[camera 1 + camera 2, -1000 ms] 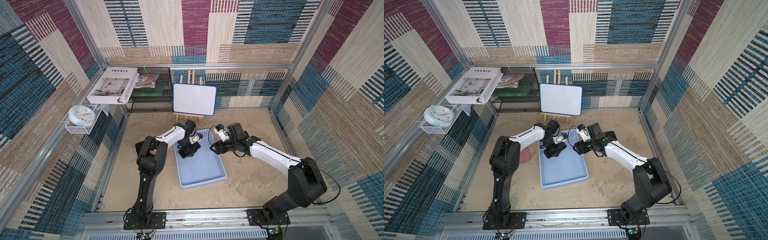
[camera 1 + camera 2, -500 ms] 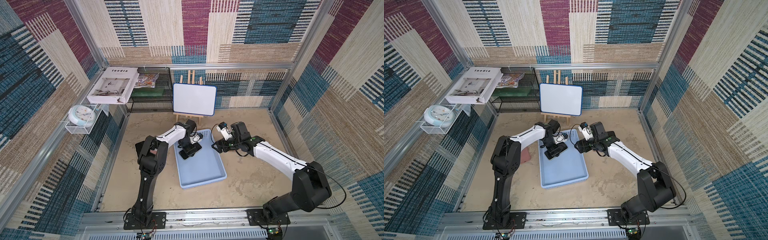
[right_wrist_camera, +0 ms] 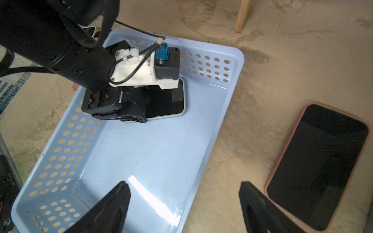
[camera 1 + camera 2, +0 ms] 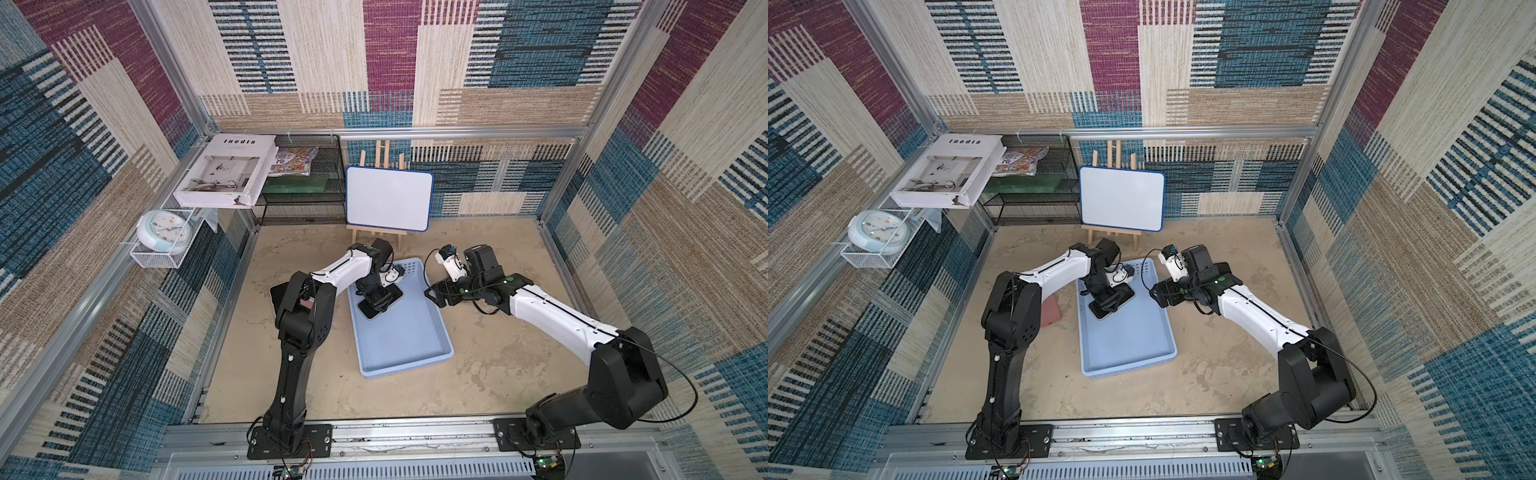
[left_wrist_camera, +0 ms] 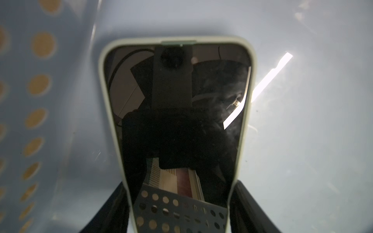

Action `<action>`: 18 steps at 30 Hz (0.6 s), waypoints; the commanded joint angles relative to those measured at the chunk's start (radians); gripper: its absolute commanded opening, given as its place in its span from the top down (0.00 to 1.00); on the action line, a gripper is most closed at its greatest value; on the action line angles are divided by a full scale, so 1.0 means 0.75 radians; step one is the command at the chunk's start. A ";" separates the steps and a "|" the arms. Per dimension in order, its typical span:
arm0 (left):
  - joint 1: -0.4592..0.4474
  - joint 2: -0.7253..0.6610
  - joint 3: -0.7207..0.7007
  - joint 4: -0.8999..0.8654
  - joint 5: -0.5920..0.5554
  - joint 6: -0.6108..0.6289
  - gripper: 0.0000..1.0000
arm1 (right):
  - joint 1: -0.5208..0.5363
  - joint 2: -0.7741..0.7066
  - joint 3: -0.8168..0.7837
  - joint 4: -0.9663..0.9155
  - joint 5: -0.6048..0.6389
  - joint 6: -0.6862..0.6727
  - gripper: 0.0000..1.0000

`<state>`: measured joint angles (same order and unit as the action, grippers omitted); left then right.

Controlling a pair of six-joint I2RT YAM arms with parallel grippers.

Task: Take the phone out of the storage box
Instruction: Pick up the phone from the storage box.

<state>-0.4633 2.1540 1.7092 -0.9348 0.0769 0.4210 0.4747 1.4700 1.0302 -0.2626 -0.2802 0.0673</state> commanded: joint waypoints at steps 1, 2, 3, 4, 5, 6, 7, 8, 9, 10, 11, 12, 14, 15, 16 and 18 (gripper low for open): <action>0.000 -0.106 0.027 -0.050 0.072 -0.076 0.37 | -0.003 -0.007 -0.001 0.010 0.006 -0.003 0.10; -0.002 -0.143 0.037 -0.066 0.075 -0.088 0.37 | -0.007 -0.005 -0.002 0.013 0.002 0.000 0.10; -0.002 -0.182 0.048 -0.089 0.076 -0.098 0.37 | -0.010 -0.004 -0.003 0.014 -0.001 0.000 0.10; -0.002 -0.216 0.057 -0.111 0.078 -0.104 0.37 | -0.010 -0.003 -0.003 0.015 -0.003 -0.001 0.10; -0.002 -0.257 0.066 -0.139 0.079 -0.113 0.37 | -0.014 -0.002 -0.002 0.017 -0.007 0.000 0.10; -0.002 -0.300 0.071 -0.167 0.080 -0.124 0.37 | -0.015 -0.001 -0.003 0.019 -0.010 0.001 0.10; -0.002 -0.342 0.071 -0.188 0.076 -0.136 0.37 | -0.016 -0.001 -0.003 0.020 -0.011 0.000 0.10; -0.001 -0.389 0.069 -0.211 0.062 -0.152 0.37 | -0.019 -0.001 -0.003 0.021 -0.011 0.001 0.10; 0.002 -0.434 0.063 -0.232 0.038 -0.173 0.35 | -0.018 -0.001 -0.001 0.023 -0.013 0.002 0.10; 0.008 -0.473 0.054 -0.245 0.015 -0.196 0.34 | -0.019 0.000 0.001 0.022 -0.015 0.001 0.10; 0.025 -0.513 0.044 -0.260 -0.013 -0.233 0.32 | -0.022 0.001 0.002 0.023 -0.017 0.004 0.10; 0.055 -0.541 0.039 -0.277 -0.021 -0.271 0.32 | -0.022 0.003 0.003 0.025 -0.019 0.004 0.10; 0.141 -0.590 0.006 -0.289 -0.030 -0.344 0.35 | -0.024 0.007 0.005 0.025 -0.028 0.006 0.11; 0.189 -0.610 -0.016 -0.286 -0.060 -0.378 0.37 | -0.024 0.009 0.006 0.025 -0.031 0.007 0.11; 0.239 -0.621 -0.036 -0.284 -0.080 -0.407 0.39 | -0.024 0.009 0.005 0.024 -0.035 0.007 0.11; 0.355 -0.640 -0.070 -0.269 -0.090 -0.457 0.41 | -0.024 0.010 0.006 0.023 -0.038 0.007 0.11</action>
<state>-0.2649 1.6913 1.6783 -1.1213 0.0502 0.1741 0.4564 1.4738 1.0302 -0.2604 -0.2935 0.0685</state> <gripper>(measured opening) 0.755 0.888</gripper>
